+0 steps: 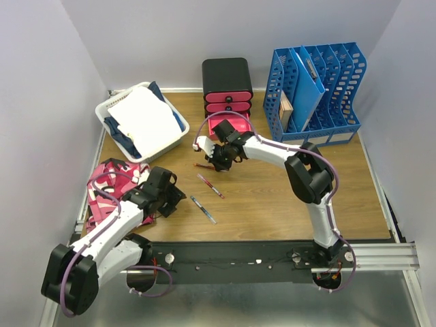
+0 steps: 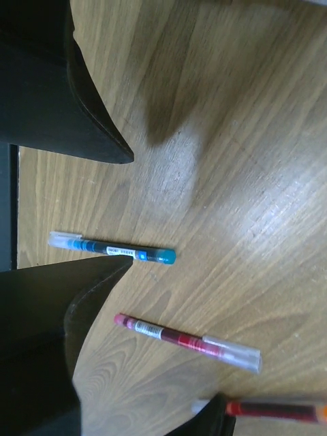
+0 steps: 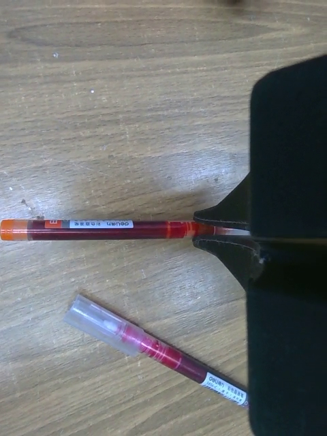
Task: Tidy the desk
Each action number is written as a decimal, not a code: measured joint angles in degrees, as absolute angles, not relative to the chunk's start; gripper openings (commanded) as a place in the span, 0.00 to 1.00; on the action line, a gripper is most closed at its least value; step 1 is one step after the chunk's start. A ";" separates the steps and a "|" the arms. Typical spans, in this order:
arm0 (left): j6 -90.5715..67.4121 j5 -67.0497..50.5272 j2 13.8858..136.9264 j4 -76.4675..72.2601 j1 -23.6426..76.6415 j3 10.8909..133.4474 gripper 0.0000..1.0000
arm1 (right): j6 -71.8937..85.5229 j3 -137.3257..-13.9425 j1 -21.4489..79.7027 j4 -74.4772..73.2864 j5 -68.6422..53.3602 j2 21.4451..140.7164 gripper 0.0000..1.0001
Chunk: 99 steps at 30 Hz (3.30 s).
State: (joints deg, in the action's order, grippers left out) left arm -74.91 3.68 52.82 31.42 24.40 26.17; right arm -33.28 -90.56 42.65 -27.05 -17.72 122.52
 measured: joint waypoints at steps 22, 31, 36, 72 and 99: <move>-76.38 3.36 61.39 32.93 27.75 30.15 0.68 | -55.90 -106.59 29.50 -33.71 -11.22 119.22 0.04; -76.88 3.36 66.46 33.08 30.65 34.26 0.68 | -58.24 -114.50 29.82 -31.59 -8.29 129.80 0.30; -78.32 3.36 68.86 33.71 32.64 35.11 0.69 | -56.97 -114.50 29.82 -31.14 -7.46 130.56 0.52; -82.26 3.70 93.21 45.17 39.29 53.95 0.15 | -23.99 -81.80 29.41 -28.18 -26.70 98.21 0.82; -67.59 -0.75 105.12 38.35 26.83 86.02 0.00 | -23.75 -81.06 23.33 -28.45 -27.29 91.68 0.86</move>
State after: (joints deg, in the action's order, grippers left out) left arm -67.59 -0.75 105.12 38.35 26.83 86.02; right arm -23.75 -81.06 23.33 -28.45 -27.29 91.68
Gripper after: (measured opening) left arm 0.111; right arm 0.839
